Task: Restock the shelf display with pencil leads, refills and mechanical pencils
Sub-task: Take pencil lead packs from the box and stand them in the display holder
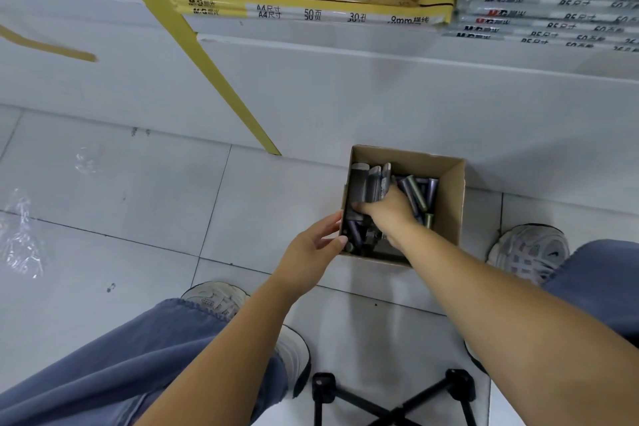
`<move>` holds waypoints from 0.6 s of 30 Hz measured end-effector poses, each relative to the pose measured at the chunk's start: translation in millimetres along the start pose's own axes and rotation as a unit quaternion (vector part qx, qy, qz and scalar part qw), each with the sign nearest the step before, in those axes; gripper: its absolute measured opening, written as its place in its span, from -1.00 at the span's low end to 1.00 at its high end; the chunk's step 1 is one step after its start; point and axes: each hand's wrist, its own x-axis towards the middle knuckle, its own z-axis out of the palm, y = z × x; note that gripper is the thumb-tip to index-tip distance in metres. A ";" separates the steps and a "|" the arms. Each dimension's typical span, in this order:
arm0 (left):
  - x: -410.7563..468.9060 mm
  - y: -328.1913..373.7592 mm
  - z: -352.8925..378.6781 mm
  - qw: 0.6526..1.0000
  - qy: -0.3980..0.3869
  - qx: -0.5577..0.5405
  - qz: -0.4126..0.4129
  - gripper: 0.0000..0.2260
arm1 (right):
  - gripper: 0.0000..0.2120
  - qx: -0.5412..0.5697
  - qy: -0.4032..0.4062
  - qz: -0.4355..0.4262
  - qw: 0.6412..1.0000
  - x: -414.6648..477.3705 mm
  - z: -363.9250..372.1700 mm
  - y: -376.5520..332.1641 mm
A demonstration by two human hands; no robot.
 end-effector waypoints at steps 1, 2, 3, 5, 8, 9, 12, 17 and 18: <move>0.0 0.2 0.0 1.000 0.001 -0.001 -0.001 -0.61 | -0.46 0.027 0.002 -0.002 1.000 -1.0 -1.4 0.8; 0.4 0.0 -0.3 1.000 0.000 -0.002 -0.002 -0.60 | -0.53 0.055 0.002 -0.003 0.998 -2.2 -4.5 1.4; 0.4 -0.1 -0.7 1.000 -0.002 0.000 -0.002 -0.59 | -0.59 0.078 0.001 -0.002 0.997 -3.8 -8.2 1.3; 0.8 0.6 -1.7 1.000 -0.007 0.004 -0.001 -0.59 | -0.61 0.100 -0.004 -0.006 0.995 -7.9 -17.9 0.3; 1.4 3.3 -2.0 1.000 -0.007 0.011 0.001 -0.61 | -0.55 0.088 -0.023 -0.027 0.995 -17.2 -35.0 -2.2; 0.8 4.4 -1.6 1.000 0.000 0.015 -0.005 -0.60 | -0.55 0.075 -0.029 -0.035 0.996 -22.1 -41.3 -2.6; 0.1 9.8 2.2 0.999 0.037 0.038 -0.010 -0.52 | -0.56 0.054 -0.042 -0.066 0.995 -37.7 -58.7 -5.5; -19.6 58.8 4.1 0.991 0.082 0.049 0.089 -0.69 | -0.61 0.090 -0.084 -0.135 0.983 -85.5 -80.5 -37.9; -24.9 72.1 3.1 0.993 0.059 0.013 0.101 -0.73 | -0.61 0.101 -0.099 -0.150 0.979 -96.2 -82.2 -46.2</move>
